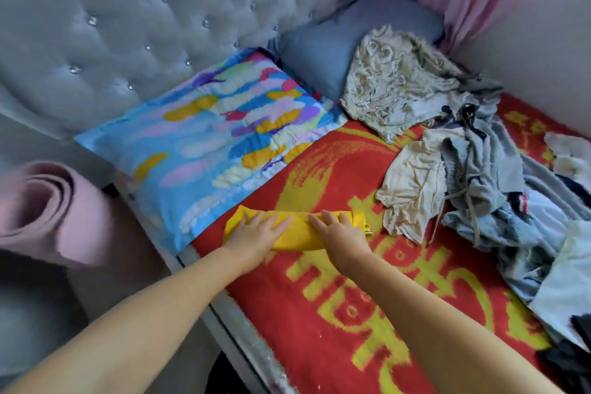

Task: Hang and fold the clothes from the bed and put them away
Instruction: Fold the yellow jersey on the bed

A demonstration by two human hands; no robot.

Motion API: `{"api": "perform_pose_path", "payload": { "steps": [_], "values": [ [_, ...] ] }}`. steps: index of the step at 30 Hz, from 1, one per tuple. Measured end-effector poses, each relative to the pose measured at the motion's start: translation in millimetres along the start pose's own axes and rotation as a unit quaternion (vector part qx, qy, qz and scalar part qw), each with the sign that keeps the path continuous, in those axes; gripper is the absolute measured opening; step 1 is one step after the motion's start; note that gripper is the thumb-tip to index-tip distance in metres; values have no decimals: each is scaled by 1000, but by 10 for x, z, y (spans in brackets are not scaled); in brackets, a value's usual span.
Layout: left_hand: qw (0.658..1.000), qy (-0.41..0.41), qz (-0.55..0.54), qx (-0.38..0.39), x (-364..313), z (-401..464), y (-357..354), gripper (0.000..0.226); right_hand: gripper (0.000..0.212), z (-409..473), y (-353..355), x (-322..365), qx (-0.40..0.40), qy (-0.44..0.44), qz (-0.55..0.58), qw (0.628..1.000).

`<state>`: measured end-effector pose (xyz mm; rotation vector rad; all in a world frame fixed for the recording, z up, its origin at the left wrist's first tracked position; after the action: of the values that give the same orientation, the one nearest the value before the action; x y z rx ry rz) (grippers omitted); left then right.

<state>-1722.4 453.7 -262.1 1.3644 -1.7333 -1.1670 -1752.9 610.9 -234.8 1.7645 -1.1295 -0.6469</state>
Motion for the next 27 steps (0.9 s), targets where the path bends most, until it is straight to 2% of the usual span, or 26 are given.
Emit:
{"api": "perform_pose_path", "payload": {
  "steps": [5,9,12,17,21,27],
  "values": [
    [995,96,-29,0,382,-1011,-18,84,75,-214,210,898,23,122,-43,991],
    [980,192,-56,-3,836,-2109,-224,88,76,-439,253,1961,20,217,-73,973],
    [963,257,-78,-14,1122,-2954,-510,83,76,-676,150,2817,18,267,-107,958],
    [938,334,-94,1,1524,-4461,-1140,80,78,-1246,-300,4285,37,339,-143,929],
    [916,388,-97,23,1820,-6038,-1863,76,74,-2001,-876,5786,51,410,-174,894],
    [883,448,-131,37,2140,-7798,-2496,81,73,-2949,-1339,7390,57,481,-192,853]
  ]
}}
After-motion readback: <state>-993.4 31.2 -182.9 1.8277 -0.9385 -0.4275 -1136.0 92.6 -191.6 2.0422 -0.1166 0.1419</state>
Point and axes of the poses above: each hand's wrist, its own z-axis towards the middle knuckle, its own y-axis out of the back of the hand, x = y × z, the point moved 6 cm from there along z, towards the middle knuckle, and after that the axes turned 2 degrees about -x, right-handed, at the moved point
